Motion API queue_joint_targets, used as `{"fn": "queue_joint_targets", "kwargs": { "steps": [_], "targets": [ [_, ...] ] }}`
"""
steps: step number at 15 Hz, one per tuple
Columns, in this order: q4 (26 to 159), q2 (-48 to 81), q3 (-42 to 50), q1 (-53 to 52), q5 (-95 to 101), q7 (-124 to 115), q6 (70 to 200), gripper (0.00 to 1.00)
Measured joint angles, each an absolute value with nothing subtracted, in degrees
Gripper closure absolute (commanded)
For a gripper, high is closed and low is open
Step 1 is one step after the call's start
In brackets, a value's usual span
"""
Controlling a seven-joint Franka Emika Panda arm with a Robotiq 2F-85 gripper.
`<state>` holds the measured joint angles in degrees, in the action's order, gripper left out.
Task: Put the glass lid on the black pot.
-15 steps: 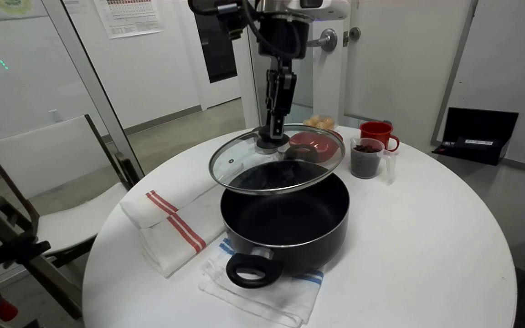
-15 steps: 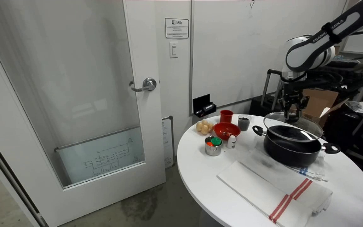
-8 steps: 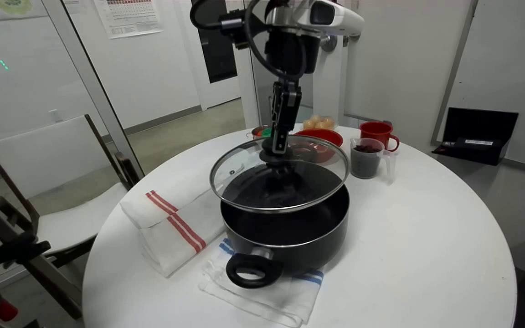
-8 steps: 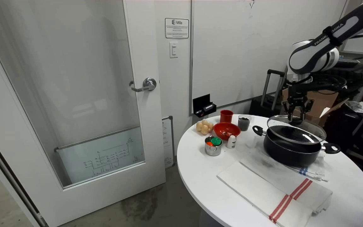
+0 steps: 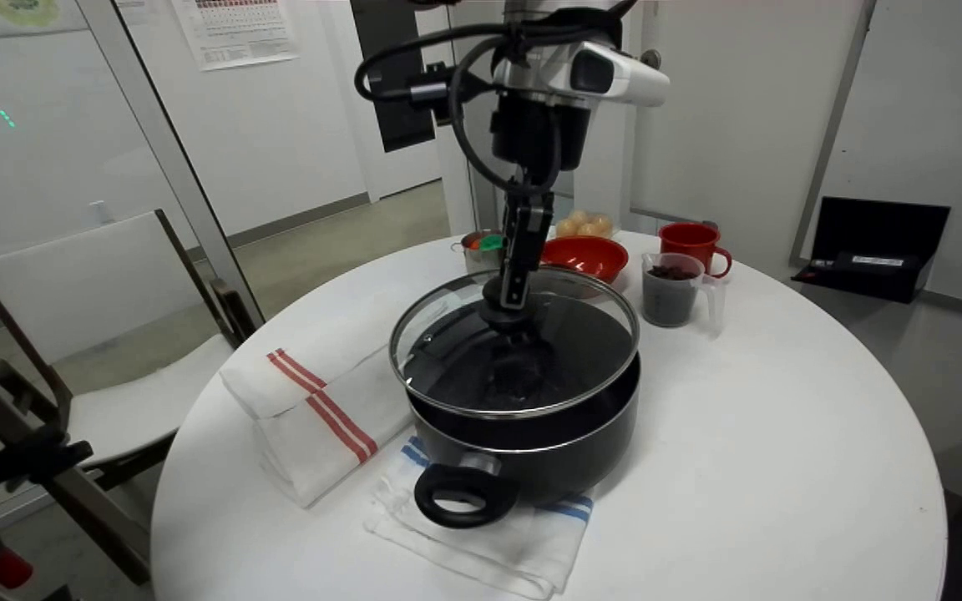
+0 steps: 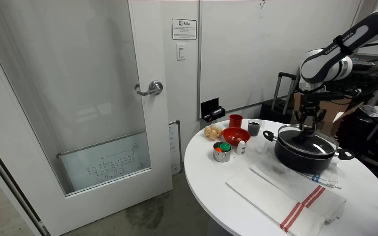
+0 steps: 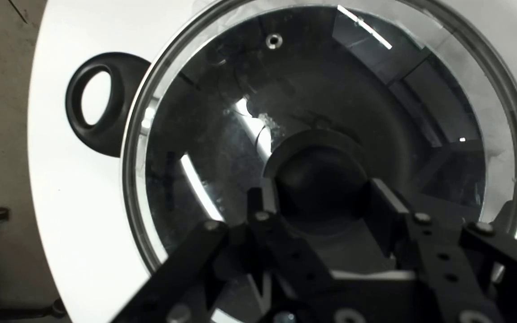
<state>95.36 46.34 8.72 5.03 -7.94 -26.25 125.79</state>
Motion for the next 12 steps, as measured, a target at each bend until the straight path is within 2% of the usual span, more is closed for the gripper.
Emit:
{"fn": "queue_joint_targets", "kwargs": {
  "steps": [12],
  "targets": [
    [95.27,48.44,8.73,5.77,-9.03,-26.25,127.69,0.76]
  ]
}}
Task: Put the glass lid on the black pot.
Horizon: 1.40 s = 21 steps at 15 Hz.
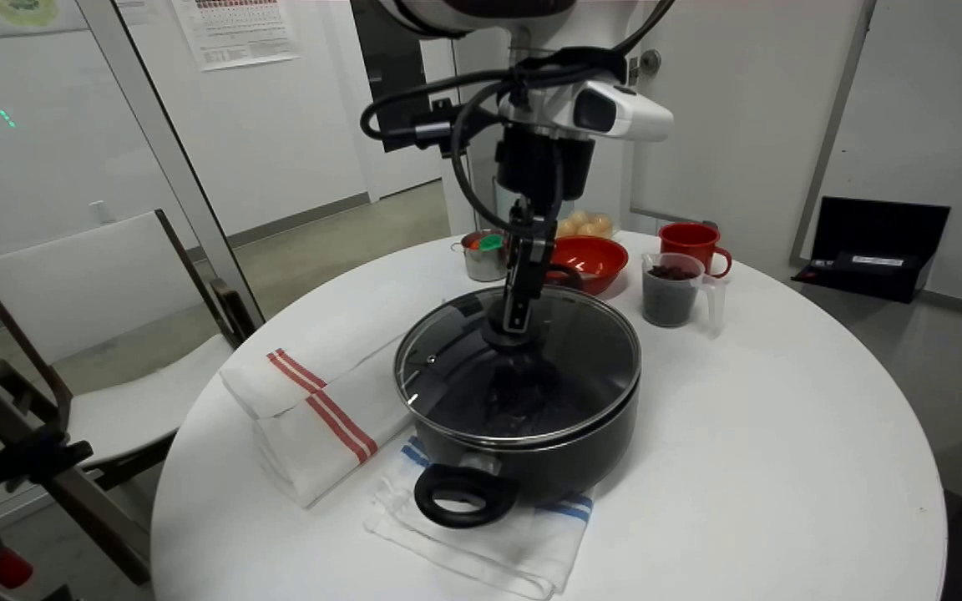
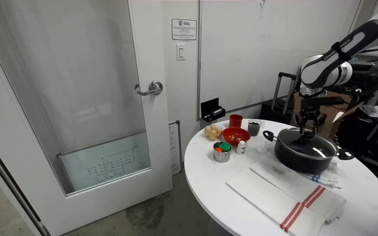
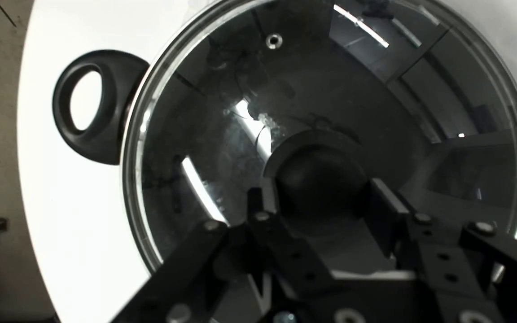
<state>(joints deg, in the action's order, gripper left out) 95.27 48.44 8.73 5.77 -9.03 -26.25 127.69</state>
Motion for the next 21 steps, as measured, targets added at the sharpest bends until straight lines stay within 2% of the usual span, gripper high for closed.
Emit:
{"fn": "queue_joint_targets", "kwargs": {
  "steps": [21],
  "targets": [
    [92.84,50.44,8.81,5.82,-9.03,-26.25,127.42,0.76]
  ]
}}
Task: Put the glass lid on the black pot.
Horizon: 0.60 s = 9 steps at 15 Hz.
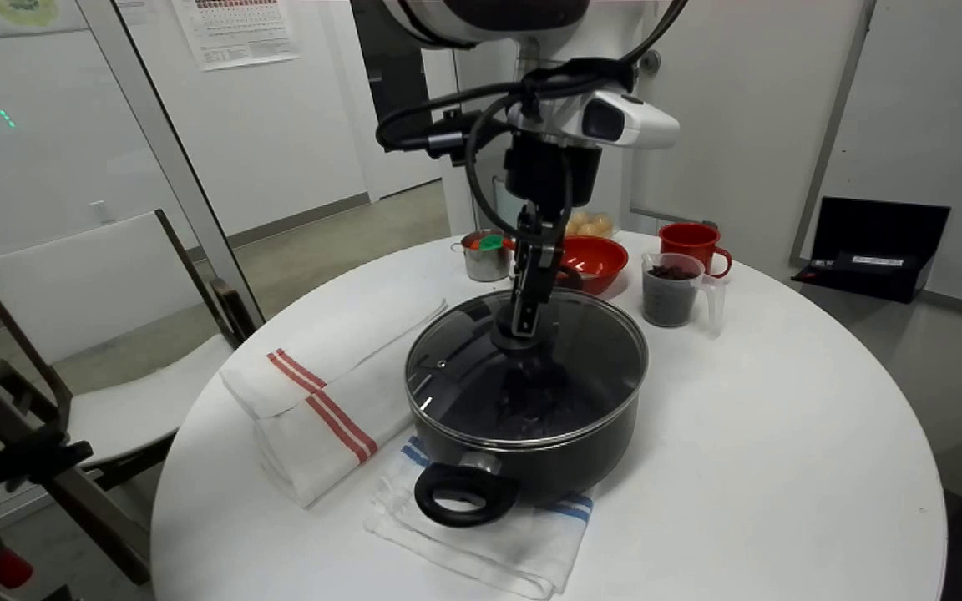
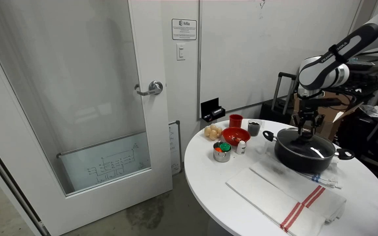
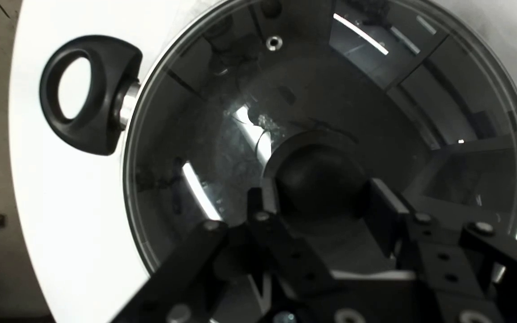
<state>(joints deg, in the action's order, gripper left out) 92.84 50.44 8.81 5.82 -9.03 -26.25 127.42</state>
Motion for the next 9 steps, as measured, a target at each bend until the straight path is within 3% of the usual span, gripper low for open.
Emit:
{"fn": "queue_joint_targets", "kwargs": {
  "steps": [4,5,6,7,9],
  "targets": [
    [92.4,50.72,8.81,5.82,-9.03,-26.25,126.98,0.76],
    [92.3,50.77,8.81,5.82,-9.03,-26.25,126.87,0.58],
    [92.26,50.8,8.81,5.82,-9.03,-26.25,126.81,0.26],
    [92.25,50.8,8.81,5.82,-9.03,-26.25,126.79,0.24],
    [92.25,50.81,8.77,5.82,-9.04,-26.25,126.8,0.12]
  ]
}}
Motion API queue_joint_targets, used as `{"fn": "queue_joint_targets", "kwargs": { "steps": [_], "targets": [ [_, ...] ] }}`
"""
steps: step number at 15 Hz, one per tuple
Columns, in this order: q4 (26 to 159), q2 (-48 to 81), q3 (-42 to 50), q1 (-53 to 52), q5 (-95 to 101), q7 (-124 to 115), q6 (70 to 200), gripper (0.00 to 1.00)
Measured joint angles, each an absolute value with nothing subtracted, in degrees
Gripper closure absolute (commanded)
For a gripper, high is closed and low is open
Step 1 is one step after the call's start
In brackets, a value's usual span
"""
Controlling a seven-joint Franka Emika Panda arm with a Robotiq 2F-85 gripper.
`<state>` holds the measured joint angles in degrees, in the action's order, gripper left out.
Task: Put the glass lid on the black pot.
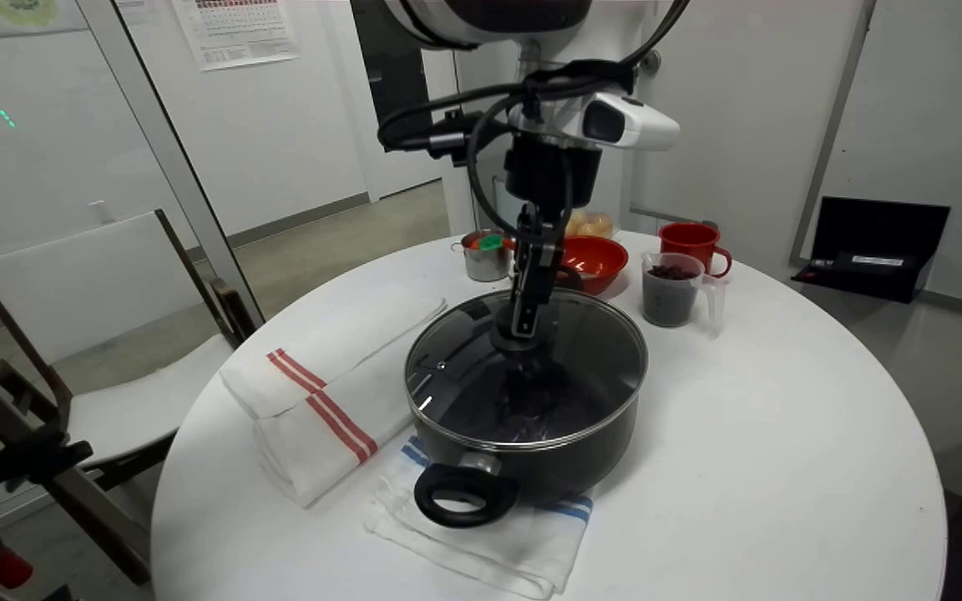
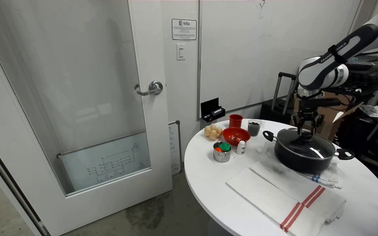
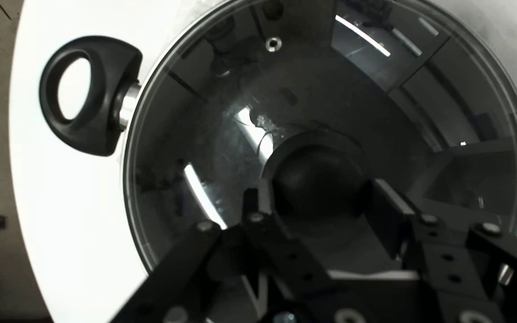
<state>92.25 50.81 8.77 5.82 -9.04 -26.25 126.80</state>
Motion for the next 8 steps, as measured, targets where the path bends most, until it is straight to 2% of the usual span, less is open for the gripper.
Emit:
{"fn": "queue_joint_targets", "kwargs": {
  "steps": [2,8],
  "targets": [
    [92.19,50.56,8.48,5.73,-9.12,-26.25,127.05,0.01],
    [93.82,46.17,7.99,3.54,-9.13,-26.25,128.12,0.0]
  ]
}}
